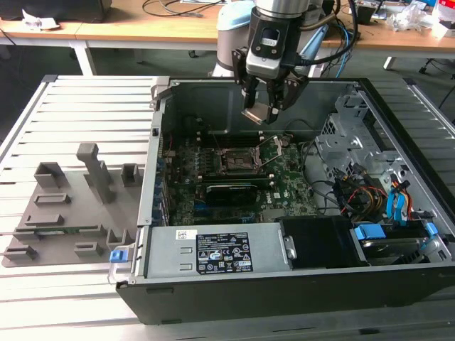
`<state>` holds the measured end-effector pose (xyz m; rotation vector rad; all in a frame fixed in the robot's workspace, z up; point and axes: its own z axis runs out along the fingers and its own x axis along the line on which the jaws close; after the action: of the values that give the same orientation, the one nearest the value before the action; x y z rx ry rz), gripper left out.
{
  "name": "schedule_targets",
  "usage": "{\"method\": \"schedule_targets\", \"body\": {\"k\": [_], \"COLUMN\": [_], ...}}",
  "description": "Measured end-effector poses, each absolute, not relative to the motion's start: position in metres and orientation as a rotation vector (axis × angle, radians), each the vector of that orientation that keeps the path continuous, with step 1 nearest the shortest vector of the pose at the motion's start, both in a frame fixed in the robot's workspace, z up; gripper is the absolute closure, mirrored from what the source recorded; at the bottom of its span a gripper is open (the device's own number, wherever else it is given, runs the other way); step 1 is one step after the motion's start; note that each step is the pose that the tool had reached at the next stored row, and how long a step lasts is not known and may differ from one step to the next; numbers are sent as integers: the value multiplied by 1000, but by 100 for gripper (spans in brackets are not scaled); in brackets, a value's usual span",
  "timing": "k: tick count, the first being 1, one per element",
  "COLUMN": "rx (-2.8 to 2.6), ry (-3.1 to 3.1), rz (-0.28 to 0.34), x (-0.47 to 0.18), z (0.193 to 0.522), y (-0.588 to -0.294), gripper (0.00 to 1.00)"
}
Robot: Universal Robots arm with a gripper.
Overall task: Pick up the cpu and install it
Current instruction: 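Place the cpu into insertion slot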
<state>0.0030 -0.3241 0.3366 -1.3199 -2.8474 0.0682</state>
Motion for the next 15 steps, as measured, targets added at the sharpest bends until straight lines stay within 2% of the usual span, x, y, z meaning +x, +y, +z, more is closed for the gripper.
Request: {"method": "schedule_targets", "body": {"k": [15], "rx": [-1454], "ry": [-2781], "rz": [74], "x": [3], "z": [336], "y": [-324], "gripper": [45]}}
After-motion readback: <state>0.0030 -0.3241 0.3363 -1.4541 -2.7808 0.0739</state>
